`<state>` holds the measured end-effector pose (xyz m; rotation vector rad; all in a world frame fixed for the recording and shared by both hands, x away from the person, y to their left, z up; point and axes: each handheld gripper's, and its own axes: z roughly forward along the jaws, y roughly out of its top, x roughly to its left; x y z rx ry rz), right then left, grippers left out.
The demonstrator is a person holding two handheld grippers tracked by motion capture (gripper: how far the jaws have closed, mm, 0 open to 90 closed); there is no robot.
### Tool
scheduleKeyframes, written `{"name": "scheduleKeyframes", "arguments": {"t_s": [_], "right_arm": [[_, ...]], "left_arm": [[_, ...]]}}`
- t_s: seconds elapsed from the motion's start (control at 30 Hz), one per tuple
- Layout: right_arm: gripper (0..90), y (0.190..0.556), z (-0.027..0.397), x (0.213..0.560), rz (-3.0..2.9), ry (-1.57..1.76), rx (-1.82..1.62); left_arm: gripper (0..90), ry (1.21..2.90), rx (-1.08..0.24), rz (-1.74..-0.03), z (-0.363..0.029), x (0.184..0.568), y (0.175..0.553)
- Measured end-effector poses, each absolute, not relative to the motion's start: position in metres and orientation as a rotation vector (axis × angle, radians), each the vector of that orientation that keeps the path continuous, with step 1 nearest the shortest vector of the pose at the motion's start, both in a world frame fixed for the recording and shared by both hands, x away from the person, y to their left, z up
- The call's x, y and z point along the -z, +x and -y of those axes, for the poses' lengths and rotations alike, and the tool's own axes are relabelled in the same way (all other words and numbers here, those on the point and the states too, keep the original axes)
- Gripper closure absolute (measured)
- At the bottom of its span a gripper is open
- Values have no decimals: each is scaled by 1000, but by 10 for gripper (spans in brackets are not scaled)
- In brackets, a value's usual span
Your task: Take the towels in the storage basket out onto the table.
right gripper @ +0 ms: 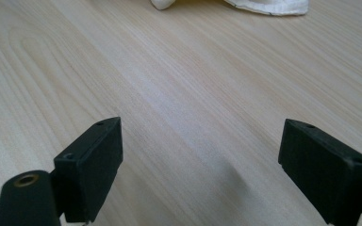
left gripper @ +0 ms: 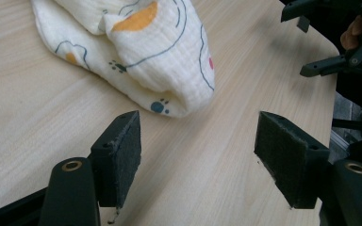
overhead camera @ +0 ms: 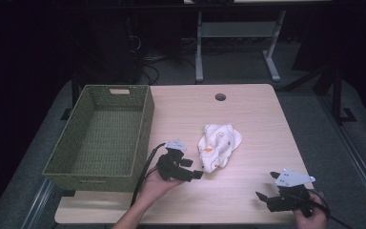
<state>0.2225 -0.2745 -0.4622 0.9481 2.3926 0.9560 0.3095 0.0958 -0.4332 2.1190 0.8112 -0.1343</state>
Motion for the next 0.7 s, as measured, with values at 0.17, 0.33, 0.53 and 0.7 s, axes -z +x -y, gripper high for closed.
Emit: {"name": "scheduleKeyframes", "arguments": {"t_s": [0.17,0.33,0.53,0.7], "right_arm": [[140,223,274,463,-2396,952,-958],[140,222,274,462,-2393,951,-961],[140,222,275,461,-2393,944,-963],[140,222,276,461,-2391,946,-967]], "left_arm": [[319,2116,140,-809,-100,438,303],[319,2146,117,-801,-101,441,297],[319,2159,107,-795,-105,443,290],[319,2171,104,-791,-109,445,284]]}}
